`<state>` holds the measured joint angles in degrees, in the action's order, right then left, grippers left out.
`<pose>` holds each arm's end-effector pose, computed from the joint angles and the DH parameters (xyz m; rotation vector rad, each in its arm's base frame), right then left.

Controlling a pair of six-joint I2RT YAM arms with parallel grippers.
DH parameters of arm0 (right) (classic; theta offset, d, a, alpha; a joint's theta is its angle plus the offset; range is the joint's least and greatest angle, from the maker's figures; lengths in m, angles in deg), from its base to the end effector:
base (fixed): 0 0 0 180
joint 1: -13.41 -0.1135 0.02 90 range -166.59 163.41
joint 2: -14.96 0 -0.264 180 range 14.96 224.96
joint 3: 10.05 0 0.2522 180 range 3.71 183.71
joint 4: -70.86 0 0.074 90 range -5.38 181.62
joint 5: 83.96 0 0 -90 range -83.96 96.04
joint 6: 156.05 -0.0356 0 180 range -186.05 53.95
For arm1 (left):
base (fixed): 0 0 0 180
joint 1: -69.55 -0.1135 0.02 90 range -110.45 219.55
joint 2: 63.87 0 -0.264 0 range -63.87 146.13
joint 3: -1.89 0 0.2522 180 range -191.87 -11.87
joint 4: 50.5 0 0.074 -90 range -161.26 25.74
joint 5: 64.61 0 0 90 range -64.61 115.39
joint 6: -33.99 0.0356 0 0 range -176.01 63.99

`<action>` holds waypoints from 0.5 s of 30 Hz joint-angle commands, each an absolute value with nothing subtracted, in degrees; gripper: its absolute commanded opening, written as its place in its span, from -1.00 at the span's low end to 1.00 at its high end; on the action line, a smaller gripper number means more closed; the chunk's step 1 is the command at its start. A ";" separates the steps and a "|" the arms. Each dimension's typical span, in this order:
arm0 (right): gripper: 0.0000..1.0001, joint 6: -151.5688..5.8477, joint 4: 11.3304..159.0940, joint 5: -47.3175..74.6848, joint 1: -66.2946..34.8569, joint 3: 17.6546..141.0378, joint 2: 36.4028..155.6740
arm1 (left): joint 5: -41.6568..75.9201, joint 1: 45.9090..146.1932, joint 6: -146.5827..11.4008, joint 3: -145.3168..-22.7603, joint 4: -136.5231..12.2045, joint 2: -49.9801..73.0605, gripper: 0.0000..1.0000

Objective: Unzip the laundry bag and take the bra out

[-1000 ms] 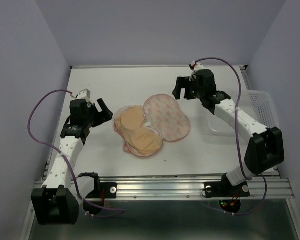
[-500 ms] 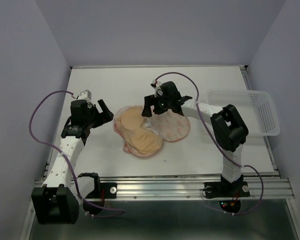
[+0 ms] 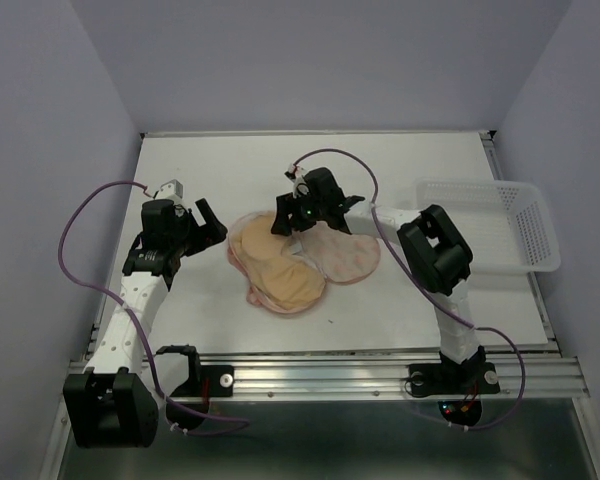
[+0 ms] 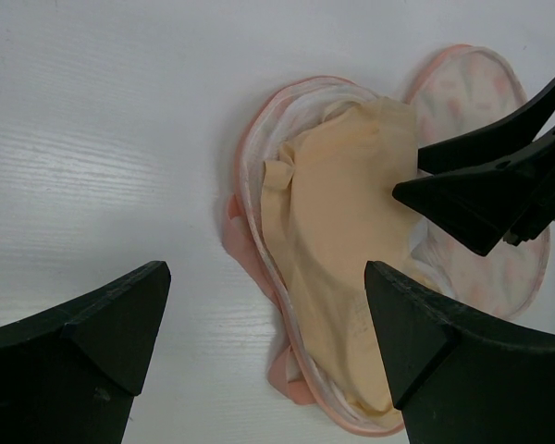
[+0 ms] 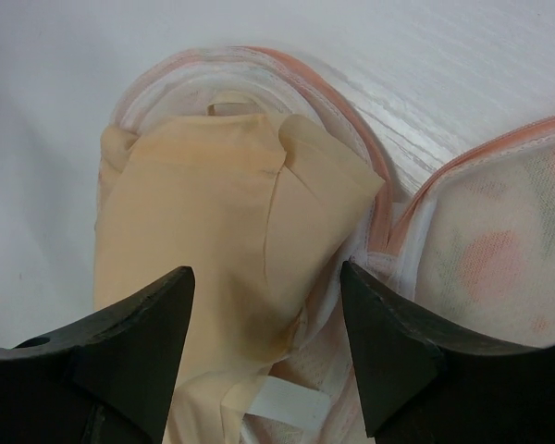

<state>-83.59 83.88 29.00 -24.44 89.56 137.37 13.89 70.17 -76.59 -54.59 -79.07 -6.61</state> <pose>0.3709 0.3058 0.1762 -0.6411 2.2231 0.9609 0.2242 -0.0095 0.2788 -0.2418 2.0869 -0.4332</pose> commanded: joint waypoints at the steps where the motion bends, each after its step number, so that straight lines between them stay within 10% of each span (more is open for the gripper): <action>1: 0.36 -83.45 79.52 29.77 -25.44 92.92 139.05 | 14.32 69.99 -75.79 -53.97 -77.36 -6.91 0.98; 15: 0.04 -84.49 78.03 25.04 -26.49 88.46 139.33 | 14.23 69.99 -75.79 -53.79 -77.27 -6.65 0.98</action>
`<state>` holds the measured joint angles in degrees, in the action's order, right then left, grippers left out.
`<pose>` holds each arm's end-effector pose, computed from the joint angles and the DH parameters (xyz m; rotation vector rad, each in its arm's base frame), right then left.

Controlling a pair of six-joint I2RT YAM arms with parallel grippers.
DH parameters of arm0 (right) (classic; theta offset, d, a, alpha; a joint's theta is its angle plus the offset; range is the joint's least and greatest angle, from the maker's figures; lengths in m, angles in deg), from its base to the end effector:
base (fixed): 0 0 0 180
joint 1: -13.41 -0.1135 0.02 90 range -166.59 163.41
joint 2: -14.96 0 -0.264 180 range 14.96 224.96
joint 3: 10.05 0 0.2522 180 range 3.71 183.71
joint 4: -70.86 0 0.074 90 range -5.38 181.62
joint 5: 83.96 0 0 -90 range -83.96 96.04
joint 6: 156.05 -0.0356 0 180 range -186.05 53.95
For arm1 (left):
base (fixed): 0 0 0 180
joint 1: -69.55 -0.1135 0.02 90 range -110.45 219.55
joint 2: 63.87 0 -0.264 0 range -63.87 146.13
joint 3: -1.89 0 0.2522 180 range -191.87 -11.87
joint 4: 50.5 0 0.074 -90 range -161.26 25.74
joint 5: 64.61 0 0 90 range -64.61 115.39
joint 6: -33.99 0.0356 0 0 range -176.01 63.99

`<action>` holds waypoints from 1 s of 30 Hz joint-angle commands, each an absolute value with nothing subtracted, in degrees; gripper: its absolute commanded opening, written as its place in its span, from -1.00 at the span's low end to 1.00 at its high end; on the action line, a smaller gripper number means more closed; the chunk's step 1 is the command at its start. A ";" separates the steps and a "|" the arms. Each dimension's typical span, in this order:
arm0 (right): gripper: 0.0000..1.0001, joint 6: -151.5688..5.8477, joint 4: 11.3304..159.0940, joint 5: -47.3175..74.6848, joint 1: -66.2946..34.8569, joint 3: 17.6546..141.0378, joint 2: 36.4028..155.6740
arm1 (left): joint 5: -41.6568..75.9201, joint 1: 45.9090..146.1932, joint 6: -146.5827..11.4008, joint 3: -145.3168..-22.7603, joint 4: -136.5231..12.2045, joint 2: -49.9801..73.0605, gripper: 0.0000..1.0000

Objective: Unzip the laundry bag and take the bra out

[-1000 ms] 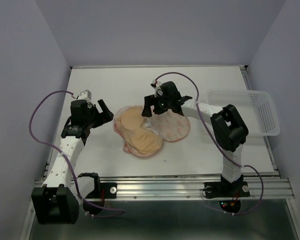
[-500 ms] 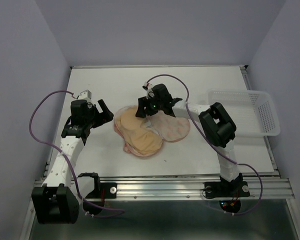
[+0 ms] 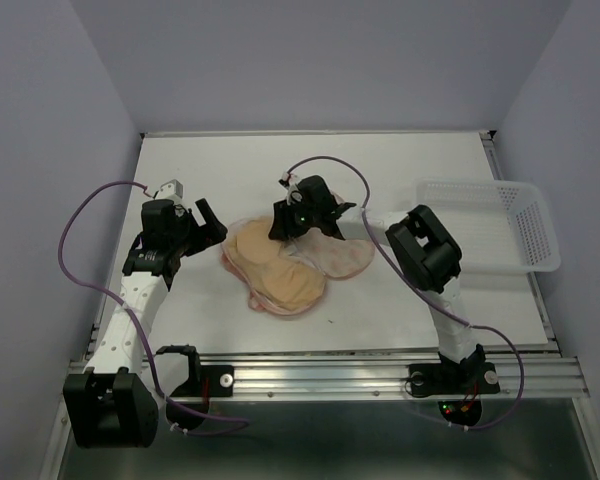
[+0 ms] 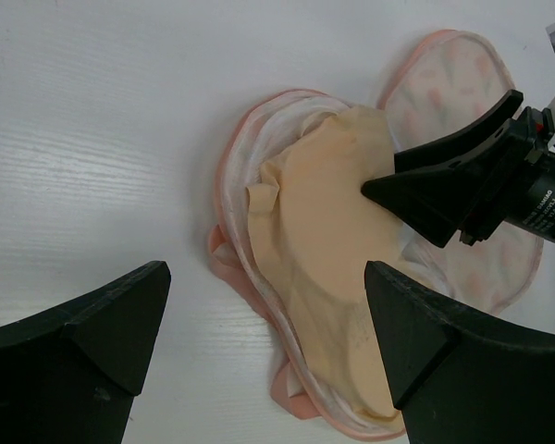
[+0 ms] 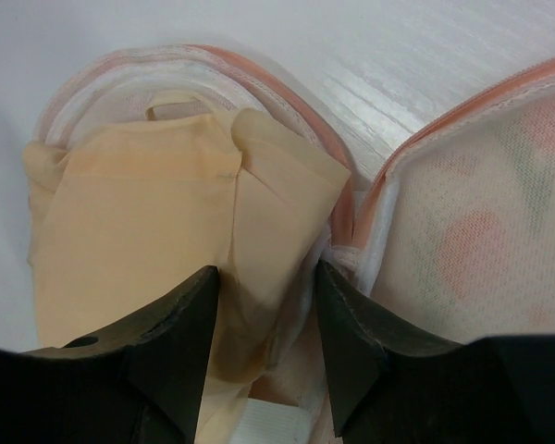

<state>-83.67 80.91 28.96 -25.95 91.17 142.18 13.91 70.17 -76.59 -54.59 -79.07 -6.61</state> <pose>0.3722 0.3232 0.1503 -0.6701 2.2249 0.9730 0.2242 -0.0095 0.2788 -0.2420 2.0869 -0.4329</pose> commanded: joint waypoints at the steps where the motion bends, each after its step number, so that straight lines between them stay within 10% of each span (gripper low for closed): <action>1: 0.04 -84.94 78.03 23.46 -26.49 86.87 138.02 | 14.06 69.99 -75.79 -53.79 -77.27 -6.74 0.98; 14: 0.27 -98.74 73.11 10.34 -26.49 57.51 112.35 | 13.53 69.99 -75.79 -53.71 -77.10 -7.18 0.98; 30: 0.45 -89.16 76.71 16.77 -26.49 81.31 128.15 | 14.14 69.99 -75.96 -53.53 -77.10 -7.00 0.98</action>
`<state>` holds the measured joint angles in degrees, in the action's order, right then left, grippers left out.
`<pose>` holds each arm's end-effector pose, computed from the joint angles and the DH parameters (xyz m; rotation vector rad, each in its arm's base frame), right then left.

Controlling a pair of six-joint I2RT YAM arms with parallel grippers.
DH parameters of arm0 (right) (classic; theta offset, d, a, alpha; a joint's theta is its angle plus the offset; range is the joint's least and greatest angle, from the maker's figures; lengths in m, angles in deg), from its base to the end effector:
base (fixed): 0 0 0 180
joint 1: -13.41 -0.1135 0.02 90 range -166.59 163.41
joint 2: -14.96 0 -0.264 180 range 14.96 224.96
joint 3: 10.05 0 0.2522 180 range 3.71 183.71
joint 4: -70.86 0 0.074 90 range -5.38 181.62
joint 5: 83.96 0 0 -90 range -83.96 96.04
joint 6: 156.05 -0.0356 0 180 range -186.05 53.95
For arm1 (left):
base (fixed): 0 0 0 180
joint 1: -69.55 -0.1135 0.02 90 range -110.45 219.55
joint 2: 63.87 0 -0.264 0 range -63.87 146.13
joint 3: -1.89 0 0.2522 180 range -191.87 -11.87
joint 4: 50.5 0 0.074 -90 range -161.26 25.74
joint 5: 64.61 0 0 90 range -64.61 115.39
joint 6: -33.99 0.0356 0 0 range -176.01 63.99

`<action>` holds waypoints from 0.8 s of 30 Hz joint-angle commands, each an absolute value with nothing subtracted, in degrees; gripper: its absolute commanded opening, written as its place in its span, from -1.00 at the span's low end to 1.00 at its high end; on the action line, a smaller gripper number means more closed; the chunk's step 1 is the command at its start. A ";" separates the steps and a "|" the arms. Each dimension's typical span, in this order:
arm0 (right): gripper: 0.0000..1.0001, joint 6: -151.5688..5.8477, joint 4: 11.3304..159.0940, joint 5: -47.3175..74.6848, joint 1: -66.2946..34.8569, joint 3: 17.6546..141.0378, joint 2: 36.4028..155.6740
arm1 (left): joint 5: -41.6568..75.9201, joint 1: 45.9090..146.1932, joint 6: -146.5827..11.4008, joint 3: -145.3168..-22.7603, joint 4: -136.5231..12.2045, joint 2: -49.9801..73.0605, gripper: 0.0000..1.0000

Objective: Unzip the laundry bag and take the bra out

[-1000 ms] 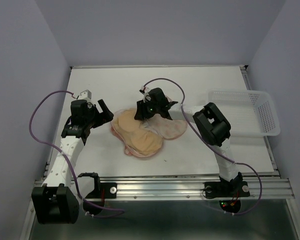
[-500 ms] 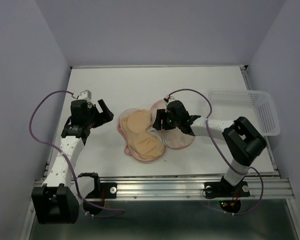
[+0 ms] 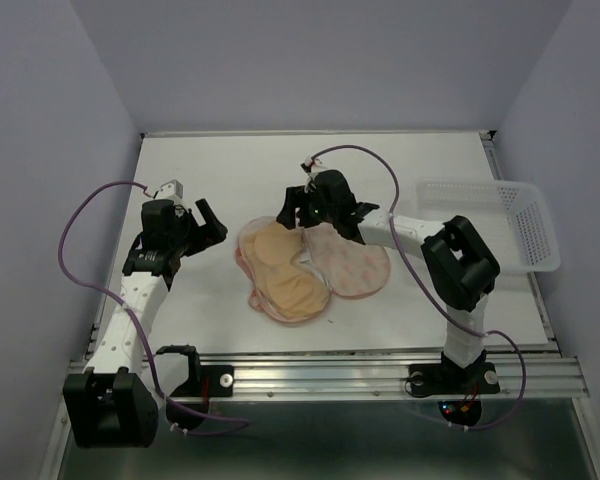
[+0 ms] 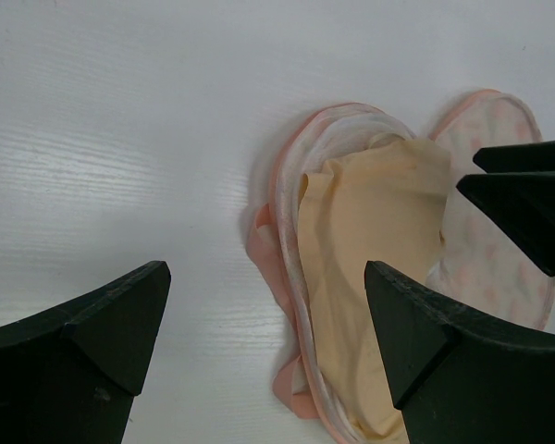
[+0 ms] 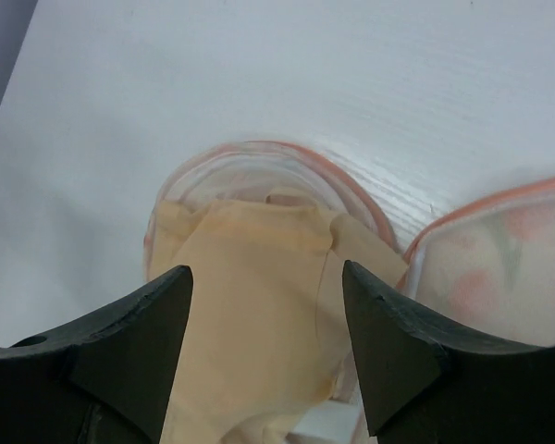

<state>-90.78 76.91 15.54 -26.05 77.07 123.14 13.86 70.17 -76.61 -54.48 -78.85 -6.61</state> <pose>0.3320 0.2809 0.2240 -0.3836 2.1162 0.8491 0.2243 -0.0095 0.2785 -0.2414 2.0851 -0.4341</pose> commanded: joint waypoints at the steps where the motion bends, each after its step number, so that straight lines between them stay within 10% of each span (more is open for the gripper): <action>1: 0.49 -88.99 76.71 16.50 -26.49 82.02 128.94 | 14.06 69.99 -75.96 -53.44 -77.10 -7.00 0.98; 15: 0.57 -85.73 76.35 15.09 -26.49 81.49 131.85 | 13.88 69.99 -75.87 -53.53 -77.01 -6.91 0.98; 24: 0.18 -83.54 75.83 20.01 -27.02 82.11 132.20 | 13.88 69.99 -75.96 -53.44 -77.01 -6.65 0.98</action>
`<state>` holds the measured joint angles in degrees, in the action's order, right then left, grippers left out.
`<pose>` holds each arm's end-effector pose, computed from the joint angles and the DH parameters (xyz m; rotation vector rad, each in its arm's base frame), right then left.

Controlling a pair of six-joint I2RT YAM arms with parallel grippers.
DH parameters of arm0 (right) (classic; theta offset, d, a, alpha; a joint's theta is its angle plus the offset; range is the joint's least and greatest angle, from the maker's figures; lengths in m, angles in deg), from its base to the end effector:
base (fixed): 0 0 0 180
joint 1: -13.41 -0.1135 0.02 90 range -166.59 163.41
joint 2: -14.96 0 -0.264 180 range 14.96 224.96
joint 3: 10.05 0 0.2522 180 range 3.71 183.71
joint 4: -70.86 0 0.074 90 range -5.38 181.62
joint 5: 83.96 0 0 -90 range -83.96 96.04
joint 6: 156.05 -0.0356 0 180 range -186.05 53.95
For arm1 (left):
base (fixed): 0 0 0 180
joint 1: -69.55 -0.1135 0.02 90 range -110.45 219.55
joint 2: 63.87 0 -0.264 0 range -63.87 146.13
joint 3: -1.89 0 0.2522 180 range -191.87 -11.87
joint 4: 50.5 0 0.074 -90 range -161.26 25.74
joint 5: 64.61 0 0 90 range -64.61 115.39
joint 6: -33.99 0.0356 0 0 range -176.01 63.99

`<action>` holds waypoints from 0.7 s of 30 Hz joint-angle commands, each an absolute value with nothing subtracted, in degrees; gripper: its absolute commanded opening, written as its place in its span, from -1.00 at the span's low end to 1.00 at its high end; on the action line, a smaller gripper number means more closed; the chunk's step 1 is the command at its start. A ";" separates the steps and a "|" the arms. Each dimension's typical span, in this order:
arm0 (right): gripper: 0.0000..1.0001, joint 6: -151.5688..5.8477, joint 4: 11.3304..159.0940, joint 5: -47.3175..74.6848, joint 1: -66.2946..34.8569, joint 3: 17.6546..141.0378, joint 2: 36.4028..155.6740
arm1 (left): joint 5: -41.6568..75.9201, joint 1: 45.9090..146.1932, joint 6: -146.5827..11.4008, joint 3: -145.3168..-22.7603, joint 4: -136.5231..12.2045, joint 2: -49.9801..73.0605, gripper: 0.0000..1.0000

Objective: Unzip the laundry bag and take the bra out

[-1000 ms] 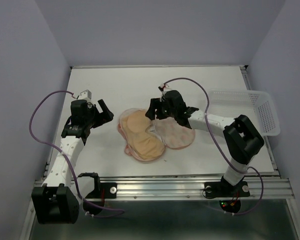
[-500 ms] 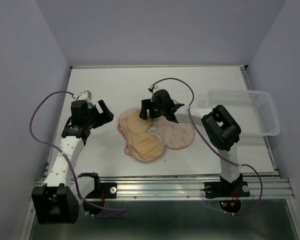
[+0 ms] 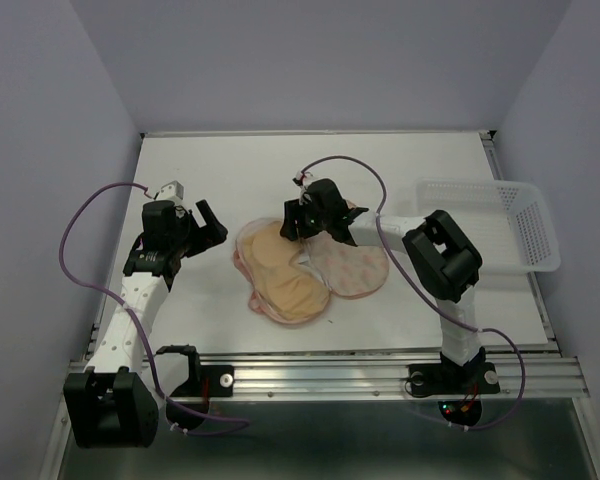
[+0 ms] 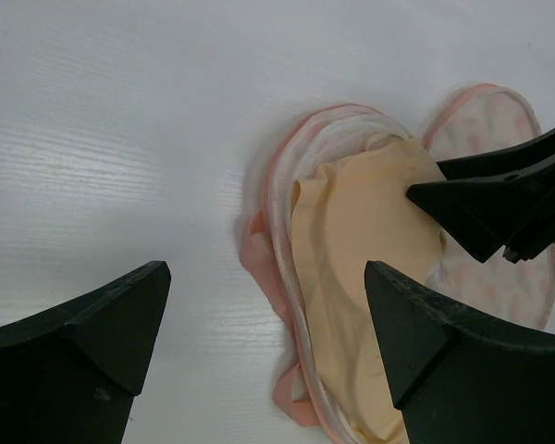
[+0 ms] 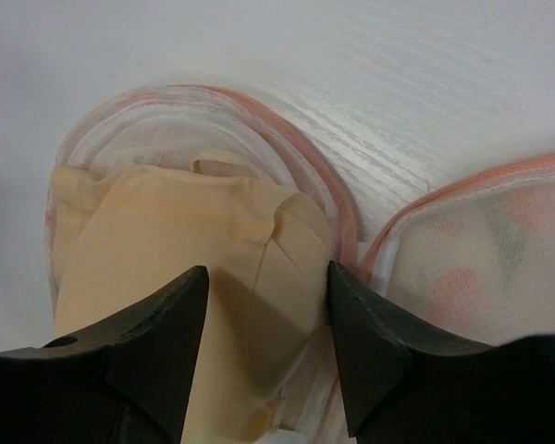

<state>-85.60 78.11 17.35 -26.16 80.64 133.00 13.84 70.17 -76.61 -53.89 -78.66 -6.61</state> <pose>0.3484 0.2970 0.1688 -0.5113 2.2170 0.7842 0.2239 -0.0096 0.2752 -0.2429 2.0920 -0.4341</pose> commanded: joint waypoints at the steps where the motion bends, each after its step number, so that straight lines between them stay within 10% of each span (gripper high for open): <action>1: 0.10 -83.45 75.83 20.19 -27.02 82.11 132.03 | 13.88 69.99 -75.96 -53.44 -77.01 -6.56 0.98; 6: -0.14 -82.66 75.74 21.16 -27.02 82.11 132.20 | 13.88 69.99 -75.96 -53.44 -77.01 -6.56 0.98; 13: -0.99 -82.83 75.91 21.86 -27.02 82.46 133.09 | 13.88 69.99 -75.96 -53.44 -77.01 -6.56 0.98; 21: -0.98 -83.88 76.09 20.03 -27.02 79.48 121.76 | 13.70 69.99 -75.87 -53.53 -77.01 -6.65 0.98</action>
<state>-83.61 78.49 21.05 -26.43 79.87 130.50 13.84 70.17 -76.61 -53.89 -78.63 -6.59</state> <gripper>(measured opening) 0.038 0.986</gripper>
